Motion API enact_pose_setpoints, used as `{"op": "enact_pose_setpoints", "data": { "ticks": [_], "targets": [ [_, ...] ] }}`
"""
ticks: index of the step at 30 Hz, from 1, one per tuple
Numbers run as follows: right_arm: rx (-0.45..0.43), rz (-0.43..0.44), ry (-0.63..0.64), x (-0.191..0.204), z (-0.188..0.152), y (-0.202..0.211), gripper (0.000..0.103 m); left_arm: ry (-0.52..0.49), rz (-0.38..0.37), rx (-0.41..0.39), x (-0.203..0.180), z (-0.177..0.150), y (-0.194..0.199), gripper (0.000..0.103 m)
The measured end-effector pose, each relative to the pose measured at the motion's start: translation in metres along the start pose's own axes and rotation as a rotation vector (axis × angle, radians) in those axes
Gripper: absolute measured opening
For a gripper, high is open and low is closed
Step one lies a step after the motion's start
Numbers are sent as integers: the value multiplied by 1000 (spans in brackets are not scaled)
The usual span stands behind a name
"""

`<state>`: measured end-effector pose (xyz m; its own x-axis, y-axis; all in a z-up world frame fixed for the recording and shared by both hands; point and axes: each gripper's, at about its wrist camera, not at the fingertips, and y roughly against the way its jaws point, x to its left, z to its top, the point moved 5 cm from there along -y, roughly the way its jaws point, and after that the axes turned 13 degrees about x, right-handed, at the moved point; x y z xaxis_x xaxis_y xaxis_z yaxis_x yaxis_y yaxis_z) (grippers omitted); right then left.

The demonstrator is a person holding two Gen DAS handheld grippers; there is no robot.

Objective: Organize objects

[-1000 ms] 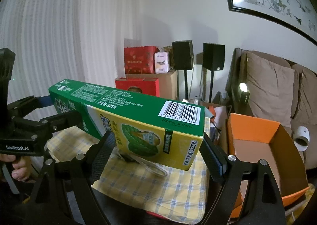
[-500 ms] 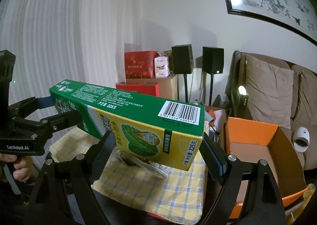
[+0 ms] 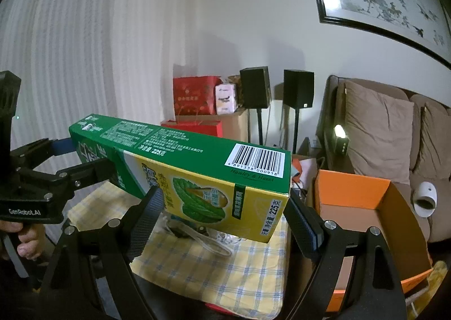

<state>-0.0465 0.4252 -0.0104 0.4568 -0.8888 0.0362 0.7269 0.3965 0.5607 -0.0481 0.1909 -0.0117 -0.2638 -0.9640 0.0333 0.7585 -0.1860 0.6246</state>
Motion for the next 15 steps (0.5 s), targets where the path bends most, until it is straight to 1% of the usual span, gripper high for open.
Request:
{"op": "enact_pose_setpoints", "data": {
  "ticks": [15],
  "targets": [
    [-21,-25,-17,-9,4,11,89,-7,-21,-3,-9,7,-2,95]
  ]
}}
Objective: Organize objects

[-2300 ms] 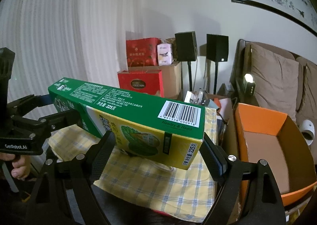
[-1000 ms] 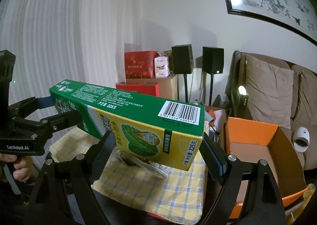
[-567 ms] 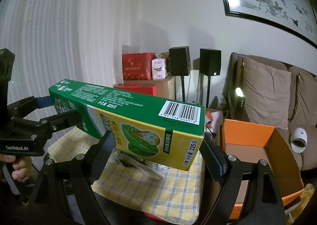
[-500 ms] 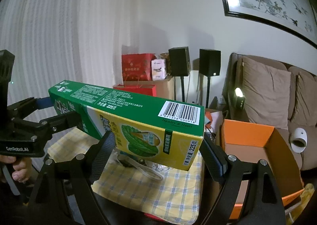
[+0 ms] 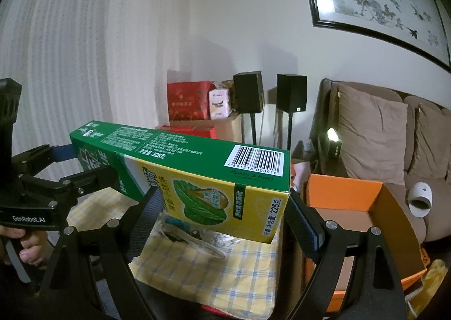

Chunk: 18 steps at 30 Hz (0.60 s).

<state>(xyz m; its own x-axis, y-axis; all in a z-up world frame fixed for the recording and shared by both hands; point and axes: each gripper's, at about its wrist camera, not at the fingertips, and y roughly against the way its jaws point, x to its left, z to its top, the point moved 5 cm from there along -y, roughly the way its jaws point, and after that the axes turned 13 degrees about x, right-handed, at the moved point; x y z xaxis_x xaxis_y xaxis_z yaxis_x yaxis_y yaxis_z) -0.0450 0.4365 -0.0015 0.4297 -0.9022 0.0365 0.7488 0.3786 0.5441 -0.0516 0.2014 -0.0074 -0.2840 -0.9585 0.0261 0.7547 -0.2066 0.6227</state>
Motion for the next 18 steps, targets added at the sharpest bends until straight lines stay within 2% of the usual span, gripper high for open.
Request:
{"op": "enact_pose_setpoints", "data": {
  "ticks": [18],
  "targets": [
    [-11,-41,-17,-13,4,6,89,-21,-26,-1,-15,13,-6,95]
  ]
}}
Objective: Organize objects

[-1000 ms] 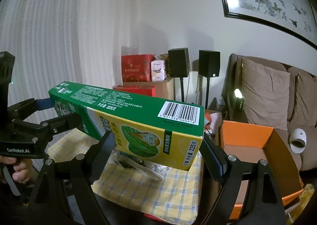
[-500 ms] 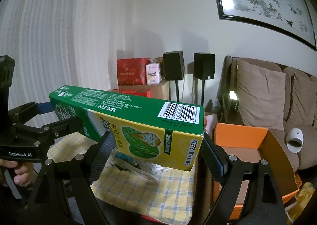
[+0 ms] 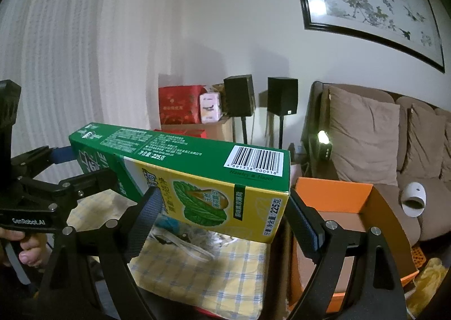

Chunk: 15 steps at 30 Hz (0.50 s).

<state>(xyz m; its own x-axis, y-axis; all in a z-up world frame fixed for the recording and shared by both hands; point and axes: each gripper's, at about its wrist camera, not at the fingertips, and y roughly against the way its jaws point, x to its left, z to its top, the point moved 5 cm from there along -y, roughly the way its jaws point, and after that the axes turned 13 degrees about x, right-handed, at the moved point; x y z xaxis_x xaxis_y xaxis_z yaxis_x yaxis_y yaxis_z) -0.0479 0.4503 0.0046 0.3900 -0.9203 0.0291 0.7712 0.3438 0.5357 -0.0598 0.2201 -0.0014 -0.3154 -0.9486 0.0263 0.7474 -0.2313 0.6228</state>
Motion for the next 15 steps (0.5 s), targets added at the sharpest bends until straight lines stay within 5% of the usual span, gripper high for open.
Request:
{"op": "enact_pose_setpoints", "data": {
  "ticks": [15],
  "targets": [
    [-17,-45,-31,-22,4,10,89,-24,-21,-12,-19,13,-7,95]
  ]
}}
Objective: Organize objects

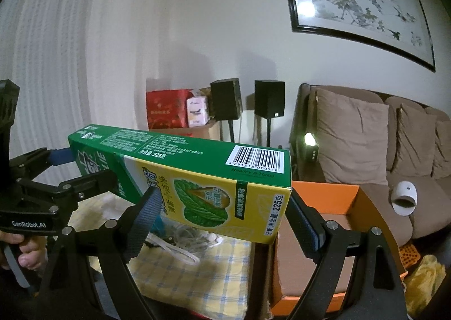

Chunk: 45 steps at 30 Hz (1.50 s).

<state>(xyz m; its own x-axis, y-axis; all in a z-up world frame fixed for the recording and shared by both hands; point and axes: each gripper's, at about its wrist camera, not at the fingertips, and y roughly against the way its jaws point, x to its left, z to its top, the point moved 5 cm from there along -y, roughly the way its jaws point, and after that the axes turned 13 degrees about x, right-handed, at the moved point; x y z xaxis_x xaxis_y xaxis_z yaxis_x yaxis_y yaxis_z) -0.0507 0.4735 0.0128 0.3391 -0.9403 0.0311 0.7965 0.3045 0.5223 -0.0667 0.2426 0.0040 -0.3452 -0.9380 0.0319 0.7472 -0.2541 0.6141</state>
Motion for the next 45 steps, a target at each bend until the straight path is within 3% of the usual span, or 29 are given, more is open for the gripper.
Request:
{"op": "enact_pose_setpoints", "data": {
  "ticks": [45],
  "targets": [
    [10,-33,-44,-33,4,7,90,-21,-28,-8,-27,19,-14,95]
  ]
}}
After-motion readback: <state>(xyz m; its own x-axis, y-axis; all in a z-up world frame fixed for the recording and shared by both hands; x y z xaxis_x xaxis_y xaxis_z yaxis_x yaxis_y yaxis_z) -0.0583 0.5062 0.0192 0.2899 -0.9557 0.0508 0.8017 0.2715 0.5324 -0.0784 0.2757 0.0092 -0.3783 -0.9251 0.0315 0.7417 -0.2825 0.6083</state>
